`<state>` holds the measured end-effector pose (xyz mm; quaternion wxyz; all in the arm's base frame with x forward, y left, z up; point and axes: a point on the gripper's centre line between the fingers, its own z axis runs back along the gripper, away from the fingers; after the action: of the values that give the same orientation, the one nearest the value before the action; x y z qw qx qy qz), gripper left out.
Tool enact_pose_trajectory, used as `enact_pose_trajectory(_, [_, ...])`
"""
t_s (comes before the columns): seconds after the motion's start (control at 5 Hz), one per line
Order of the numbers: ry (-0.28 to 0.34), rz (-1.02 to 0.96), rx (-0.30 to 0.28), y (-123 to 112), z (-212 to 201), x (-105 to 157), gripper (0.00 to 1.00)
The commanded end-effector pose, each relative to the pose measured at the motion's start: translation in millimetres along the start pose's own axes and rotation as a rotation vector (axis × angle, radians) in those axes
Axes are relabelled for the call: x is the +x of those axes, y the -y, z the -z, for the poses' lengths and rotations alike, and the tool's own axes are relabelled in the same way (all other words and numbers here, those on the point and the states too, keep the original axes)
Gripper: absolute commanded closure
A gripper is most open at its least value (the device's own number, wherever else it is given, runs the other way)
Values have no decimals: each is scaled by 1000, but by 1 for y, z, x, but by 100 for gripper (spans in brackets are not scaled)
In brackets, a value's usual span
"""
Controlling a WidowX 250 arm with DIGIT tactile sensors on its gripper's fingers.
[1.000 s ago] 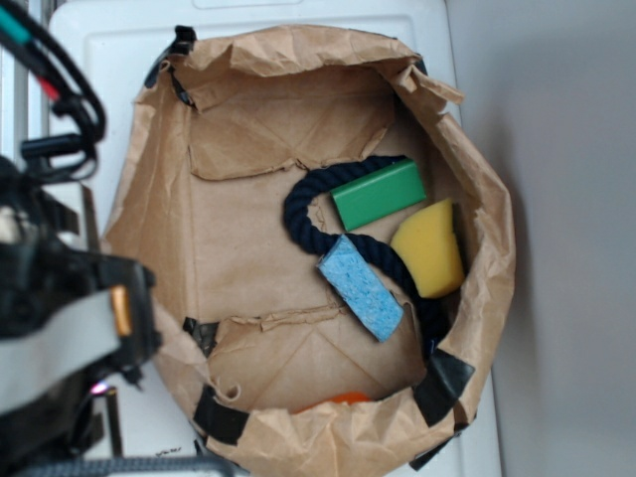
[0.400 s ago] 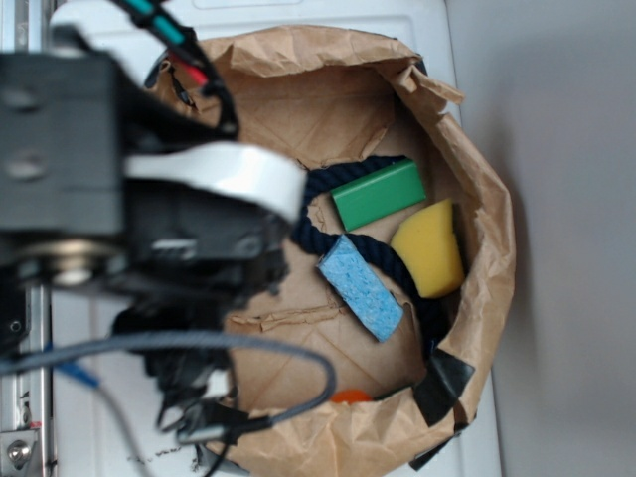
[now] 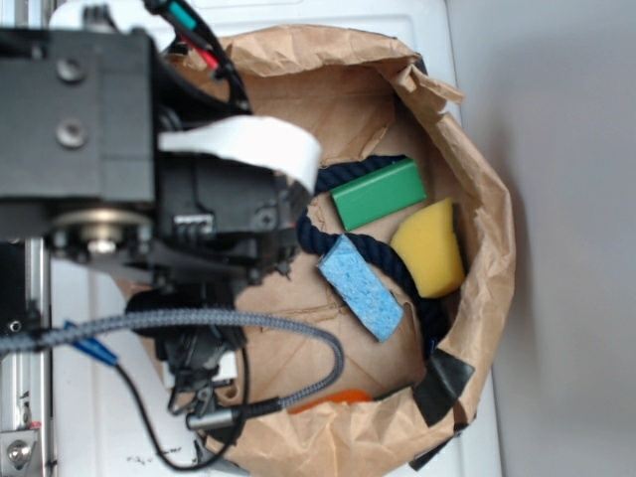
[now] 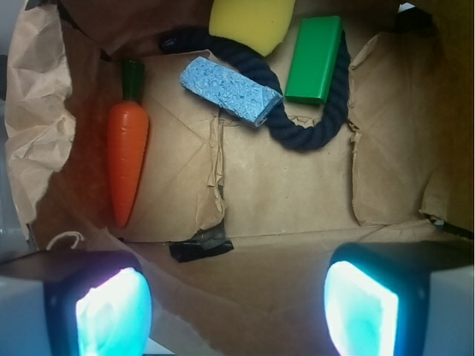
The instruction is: Grab the carrot.
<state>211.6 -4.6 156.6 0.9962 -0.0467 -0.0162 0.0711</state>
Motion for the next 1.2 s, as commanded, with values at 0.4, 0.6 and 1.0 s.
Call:
enact_pose_trajectory(0.4, [43,-58,-55,4,20,48,0])
enact_pose_trajectory(0.6, [69,-84,-64,2,28,57,0])
enact_pose_trajectory(1.0, [130,-196,-96,-4,64,51,0])
